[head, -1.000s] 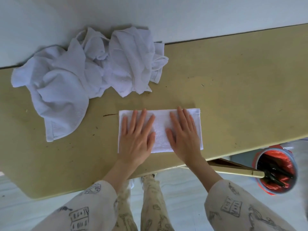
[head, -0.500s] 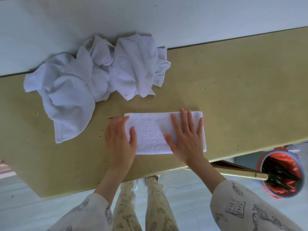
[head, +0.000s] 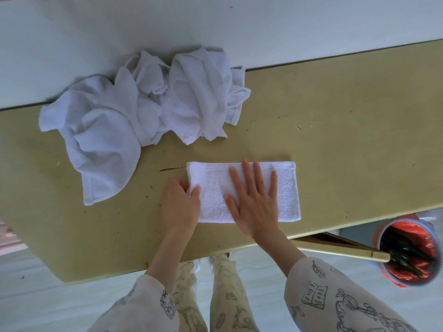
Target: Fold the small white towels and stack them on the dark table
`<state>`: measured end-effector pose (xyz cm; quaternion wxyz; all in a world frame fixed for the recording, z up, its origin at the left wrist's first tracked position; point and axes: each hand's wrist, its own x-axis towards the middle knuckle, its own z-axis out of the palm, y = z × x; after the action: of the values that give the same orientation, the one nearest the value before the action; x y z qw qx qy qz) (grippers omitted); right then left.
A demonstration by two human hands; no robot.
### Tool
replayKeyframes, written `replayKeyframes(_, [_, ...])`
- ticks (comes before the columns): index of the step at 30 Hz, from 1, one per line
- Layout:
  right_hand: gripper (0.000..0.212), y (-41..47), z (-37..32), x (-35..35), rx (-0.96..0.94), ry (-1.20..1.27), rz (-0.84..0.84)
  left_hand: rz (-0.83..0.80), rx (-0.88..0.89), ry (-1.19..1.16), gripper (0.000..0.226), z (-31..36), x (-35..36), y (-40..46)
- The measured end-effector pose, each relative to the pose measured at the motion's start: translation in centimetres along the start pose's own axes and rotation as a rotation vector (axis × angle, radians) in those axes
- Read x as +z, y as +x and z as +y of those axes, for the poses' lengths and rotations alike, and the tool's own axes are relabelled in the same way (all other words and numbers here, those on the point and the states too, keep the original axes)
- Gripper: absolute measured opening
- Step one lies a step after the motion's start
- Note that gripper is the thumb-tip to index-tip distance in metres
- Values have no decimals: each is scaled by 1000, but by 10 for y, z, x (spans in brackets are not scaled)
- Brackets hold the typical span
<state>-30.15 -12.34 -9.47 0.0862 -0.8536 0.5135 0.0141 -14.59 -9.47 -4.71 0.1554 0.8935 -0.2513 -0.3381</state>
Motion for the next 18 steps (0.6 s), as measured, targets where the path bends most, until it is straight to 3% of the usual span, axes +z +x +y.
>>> replayKeyframes(5, [59, 0, 0, -1, 6, 5, -13, -109, -102, -231, 50, -2, -11, 12])
replayKeyframes(9, [59, 0, -1, -1, 13, 2, -26, -49, -26, -198, 30, -1, -9, 9])
replayKeyframes(14, [60, 1, -4, -2, 30, 23, -61, 108, 136, -194, 23, 4, -12, 5])
replayKeyframes(18, [57, 3, -1, -11, 16, 195, -67, 159, 241, -237, 18, 15, -20, 2])
